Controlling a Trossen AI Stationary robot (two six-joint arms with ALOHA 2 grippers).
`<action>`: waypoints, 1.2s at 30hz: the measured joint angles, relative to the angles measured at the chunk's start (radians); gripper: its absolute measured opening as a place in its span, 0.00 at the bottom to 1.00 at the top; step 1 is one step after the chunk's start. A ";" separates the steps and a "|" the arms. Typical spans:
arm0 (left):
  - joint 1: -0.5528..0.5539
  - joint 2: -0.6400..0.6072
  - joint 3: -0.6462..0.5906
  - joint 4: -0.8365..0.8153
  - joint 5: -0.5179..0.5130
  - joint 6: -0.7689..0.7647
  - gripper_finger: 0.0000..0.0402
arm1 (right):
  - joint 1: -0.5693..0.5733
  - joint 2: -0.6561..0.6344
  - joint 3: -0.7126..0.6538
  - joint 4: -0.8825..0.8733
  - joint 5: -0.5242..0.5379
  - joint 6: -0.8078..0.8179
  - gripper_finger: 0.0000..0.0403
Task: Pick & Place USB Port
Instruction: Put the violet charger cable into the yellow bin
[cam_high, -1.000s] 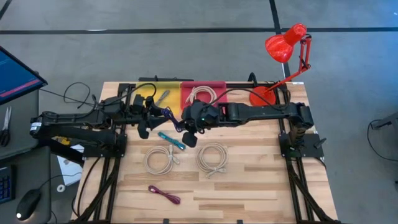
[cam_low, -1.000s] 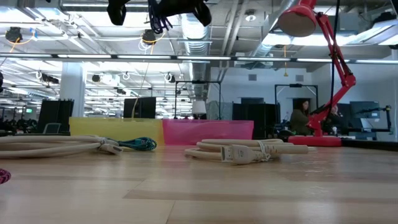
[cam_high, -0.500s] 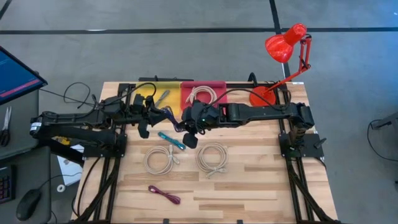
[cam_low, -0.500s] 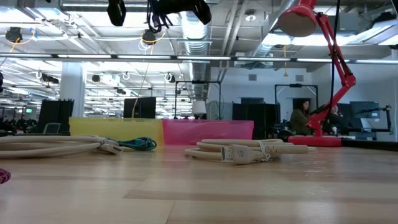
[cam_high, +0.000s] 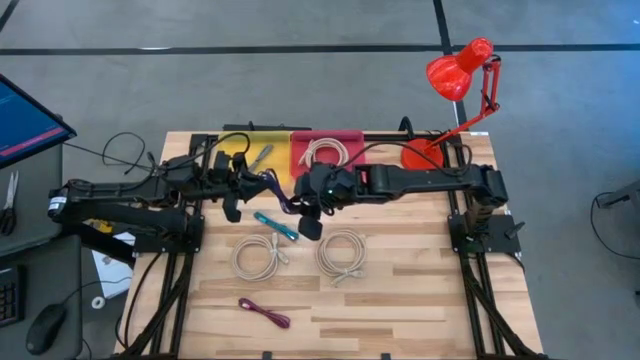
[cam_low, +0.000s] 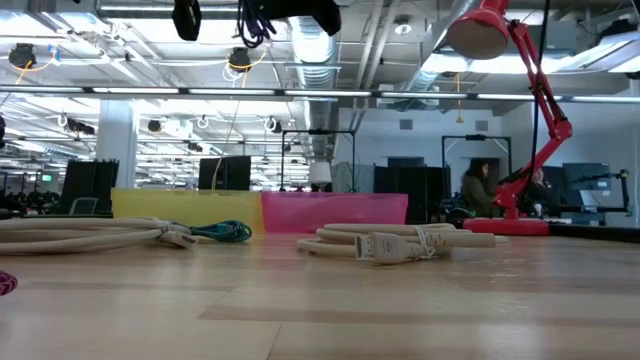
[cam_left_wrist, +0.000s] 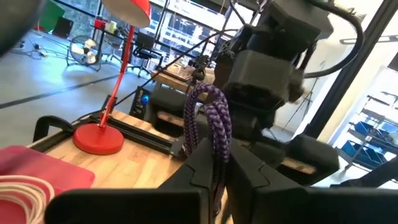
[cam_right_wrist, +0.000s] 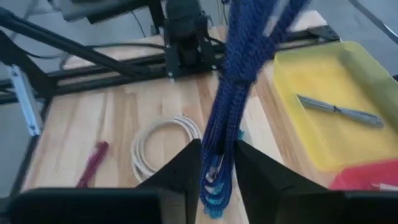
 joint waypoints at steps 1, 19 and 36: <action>0.000 -0.004 0.000 -0.001 -0.004 0.000 0.04 | 0.000 -0.005 0.001 -0.009 -0.001 0.000 0.24; 0.001 -0.222 0.001 -0.268 -0.475 0.084 0.04 | 0.001 -0.222 0.000 -0.385 0.205 0.035 0.29; 0.069 -0.332 0.000 -0.544 -0.629 0.117 0.04 | 0.063 -0.404 0.000 -0.692 0.484 0.156 0.04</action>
